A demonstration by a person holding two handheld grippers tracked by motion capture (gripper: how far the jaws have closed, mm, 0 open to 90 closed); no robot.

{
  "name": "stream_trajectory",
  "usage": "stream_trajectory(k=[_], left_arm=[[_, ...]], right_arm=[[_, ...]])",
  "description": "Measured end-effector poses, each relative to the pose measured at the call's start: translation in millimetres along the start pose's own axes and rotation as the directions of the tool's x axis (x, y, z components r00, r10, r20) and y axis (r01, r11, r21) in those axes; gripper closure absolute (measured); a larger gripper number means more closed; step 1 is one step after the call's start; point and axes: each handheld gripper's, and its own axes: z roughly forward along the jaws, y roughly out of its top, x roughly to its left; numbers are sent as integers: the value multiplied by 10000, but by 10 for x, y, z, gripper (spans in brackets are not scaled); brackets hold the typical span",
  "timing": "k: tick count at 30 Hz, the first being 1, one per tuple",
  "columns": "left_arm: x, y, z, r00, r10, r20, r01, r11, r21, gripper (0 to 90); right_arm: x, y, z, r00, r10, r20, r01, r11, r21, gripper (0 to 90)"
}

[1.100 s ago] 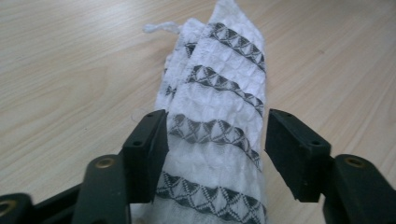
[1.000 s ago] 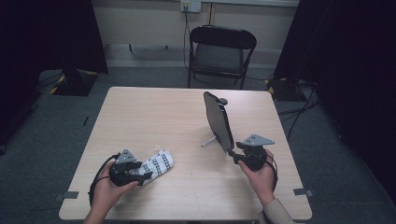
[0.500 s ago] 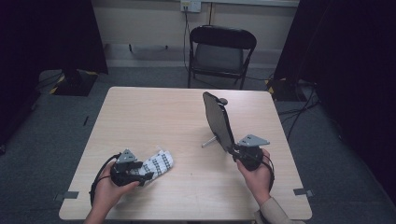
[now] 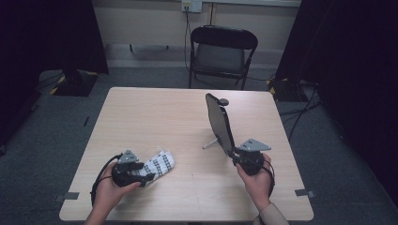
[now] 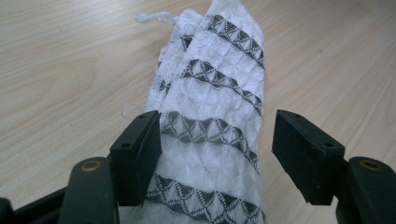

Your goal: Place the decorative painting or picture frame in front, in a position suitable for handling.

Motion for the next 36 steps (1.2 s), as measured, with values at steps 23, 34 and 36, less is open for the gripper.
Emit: stream_trajectory(k=[23, 34, 36], left_arm=[[-20, -6, -6, 10000, 9, -2, -9, 9999, 172, 324], [-15, -18, -37, 10000, -16, -54, 17, 9999, 161, 324], [-13, -22, -39, 10000, 12, -42, -11, 9999, 170, 324]], right_arm=[[392, -71, 56, 9914, -287, -1276, 259, 9994, -235, 596], [652, 61, 253, 9809, -960, -1693, 927, 9953, -274, 564], [669, 81, 286, 9800, -1016, -1710, 981, 9948, -288, 557]])
